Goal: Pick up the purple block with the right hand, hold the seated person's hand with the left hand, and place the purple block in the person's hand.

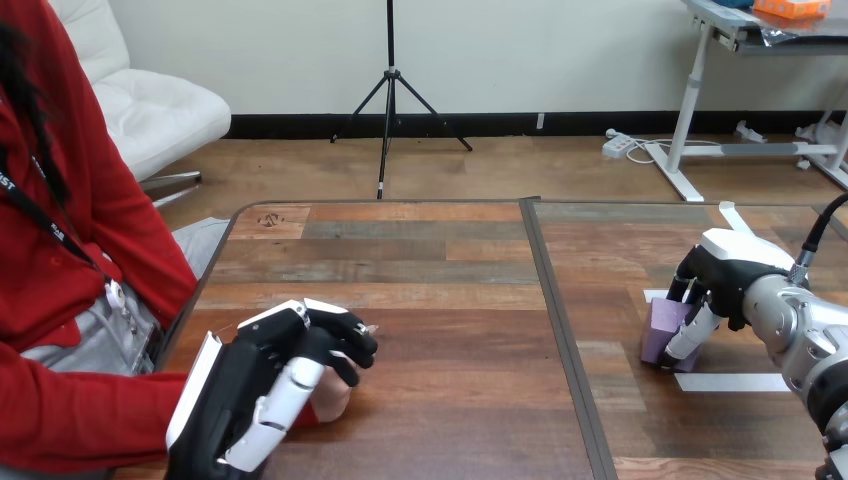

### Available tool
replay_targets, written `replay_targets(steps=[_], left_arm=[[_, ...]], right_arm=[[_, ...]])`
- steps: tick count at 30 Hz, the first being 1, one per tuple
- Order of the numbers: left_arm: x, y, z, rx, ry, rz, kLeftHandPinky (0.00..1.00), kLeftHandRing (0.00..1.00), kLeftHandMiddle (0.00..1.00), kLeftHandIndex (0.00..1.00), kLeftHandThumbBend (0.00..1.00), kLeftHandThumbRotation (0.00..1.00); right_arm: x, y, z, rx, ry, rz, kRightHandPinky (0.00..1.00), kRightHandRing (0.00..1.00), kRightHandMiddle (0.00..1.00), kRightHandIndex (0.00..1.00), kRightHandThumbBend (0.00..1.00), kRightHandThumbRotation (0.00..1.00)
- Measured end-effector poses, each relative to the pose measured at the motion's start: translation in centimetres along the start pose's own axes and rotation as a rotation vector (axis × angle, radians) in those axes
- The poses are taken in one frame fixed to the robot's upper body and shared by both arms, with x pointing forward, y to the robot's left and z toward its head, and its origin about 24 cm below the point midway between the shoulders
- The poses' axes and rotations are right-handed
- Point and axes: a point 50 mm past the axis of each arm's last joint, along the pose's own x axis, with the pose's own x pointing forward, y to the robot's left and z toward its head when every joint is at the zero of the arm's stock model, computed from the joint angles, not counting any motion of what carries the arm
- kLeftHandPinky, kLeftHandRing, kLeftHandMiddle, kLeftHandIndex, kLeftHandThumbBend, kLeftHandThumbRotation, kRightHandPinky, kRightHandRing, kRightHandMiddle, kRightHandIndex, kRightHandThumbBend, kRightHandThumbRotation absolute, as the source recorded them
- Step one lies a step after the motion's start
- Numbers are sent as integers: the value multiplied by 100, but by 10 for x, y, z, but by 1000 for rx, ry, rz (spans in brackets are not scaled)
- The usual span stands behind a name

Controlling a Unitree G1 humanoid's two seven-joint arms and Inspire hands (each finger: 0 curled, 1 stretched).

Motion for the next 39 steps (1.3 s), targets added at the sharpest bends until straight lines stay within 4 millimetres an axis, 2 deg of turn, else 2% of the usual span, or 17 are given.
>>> replay_targets(steps=[2, 4, 7, 9, 18, 28, 39], left_arm=[[0, 2, 1, 59, 7, -3, 46, 55, 57, 55, 56, 73], [1, 4, 1, 115, 16, -9, 48, 57, 59, 57, 60, 66], [1, 8, 2, 205, 37, -29, 50, 59, 62, 60, 66, 61], [1, 11, 2, 267, 55, -43, 52, 62, 65, 64, 74, 57], [1, 25, 2, 559, 159, -108, 57, 70, 74, 73, 89, 46], [7, 48, 15, 863, 184, -118, 63, 74, 77, 78, 98, 41], [18, 65, 28, 1013, 178, -111, 69, 77, 80, 80, 100, 39]], right_arm=[[0, 0, 0, 0, -4, -2, 47, 57, 59, 48, 77, 0], [0, 0, 1, 0, -10, -3, 53, 63, 64, 48, 77, 0], [0, 0, 1, 2, -19, -4, 54, 64, 65, 48, 76, 0], [0, 0, 2, 2, -25, -3, 53, 63, 64, 49, 75, 0], [-1, 2, 4, 27, -66, -2, 46, 53, 56, 51, 73, 0], [-4, 0, 8, 110, -182, -21, 43, 47, 52, 51, 72, 0], [-8, -9, 10, 134, -255, -51, 42, 46, 51, 52, 70, 0]])
